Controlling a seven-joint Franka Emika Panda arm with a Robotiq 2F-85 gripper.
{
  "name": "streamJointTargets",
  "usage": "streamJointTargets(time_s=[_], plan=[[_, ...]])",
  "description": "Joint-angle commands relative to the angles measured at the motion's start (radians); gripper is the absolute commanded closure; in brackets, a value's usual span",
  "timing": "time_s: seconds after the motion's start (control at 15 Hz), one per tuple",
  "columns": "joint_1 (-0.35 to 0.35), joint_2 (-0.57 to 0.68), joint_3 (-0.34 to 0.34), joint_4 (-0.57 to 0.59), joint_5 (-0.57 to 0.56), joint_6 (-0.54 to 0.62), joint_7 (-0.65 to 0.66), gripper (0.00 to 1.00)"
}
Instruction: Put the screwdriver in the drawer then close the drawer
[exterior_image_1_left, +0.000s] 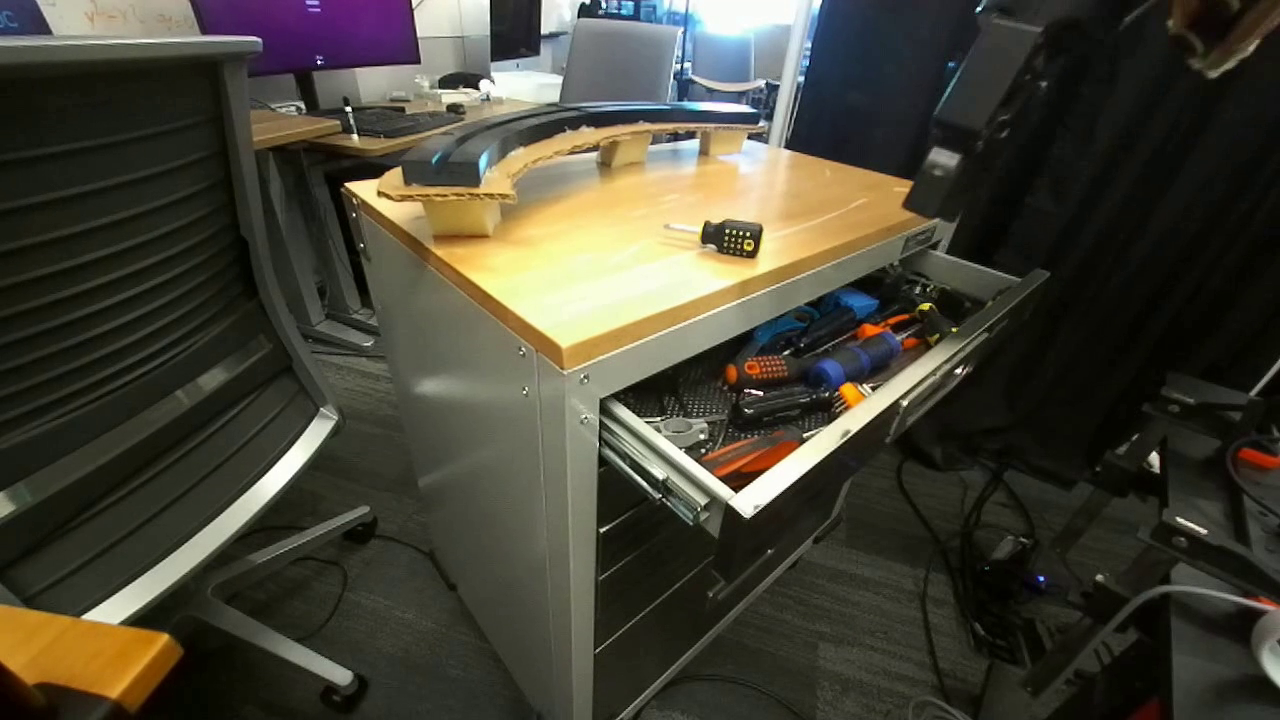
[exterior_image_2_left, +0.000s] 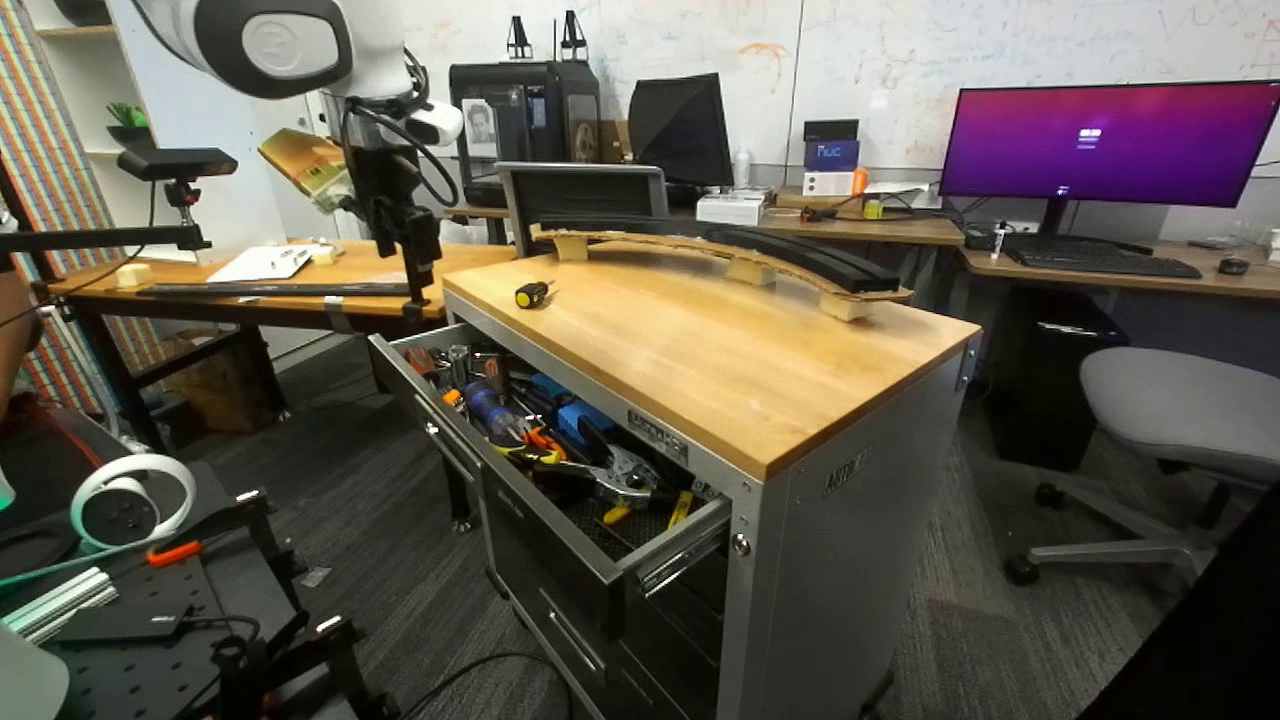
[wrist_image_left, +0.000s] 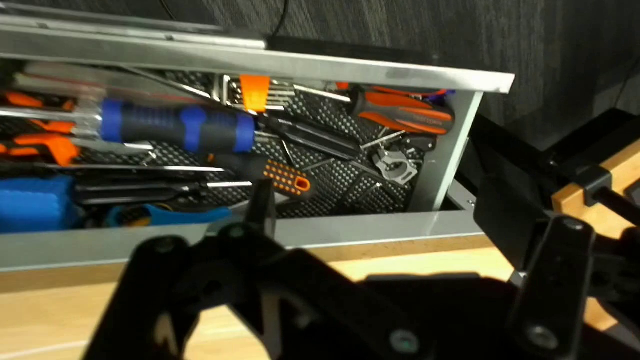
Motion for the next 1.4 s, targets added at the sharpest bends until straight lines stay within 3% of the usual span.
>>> streamJointTargets(time_s=[0.0, 0.33, 0.53, 0.67, 0.73, 0.8, 0.87, 0.93, 1.13, 1.2, 1.27, 1.33], plan=[[0.005, 0.2, 0.041, 0.11, -0.042, 0.229, -0.024, 0.0], [-0.018, 0.374, 0.01, 0.223, -0.31, 0.432, 0.045, 0.0], [0.079, 0.44, -0.175, 0.267, -0.557, 0.573, 0.143, 0.0], [0.141, 0.474, -0.288, 0.305, -0.624, 0.601, 0.176, 0.0], [0.152, 0.493, -0.304, 0.32, -0.62, 0.576, 0.182, 0.04], [0.145, 0.497, -0.291, 0.322, -0.603, 0.532, 0.178, 0.24], [0.077, 0.479, -0.189, 0.3, -0.536, 0.45, 0.139, 0.28], [0.031, 0.473, -0.112, 0.289, -0.477, 0.38, 0.103, 0.08], [-0.099, 0.459, 0.112, 0.304, -0.255, 0.23, -0.037, 0.03], [-0.109, 0.456, 0.132, 0.319, -0.216, 0.187, -0.06, 0.27], [-0.107, 0.456, 0.131, 0.325, -0.203, 0.179, -0.064, 0.27], [-0.1, 0.445, 0.116, 0.318, -0.217, 0.188, -0.051, 0.35]])
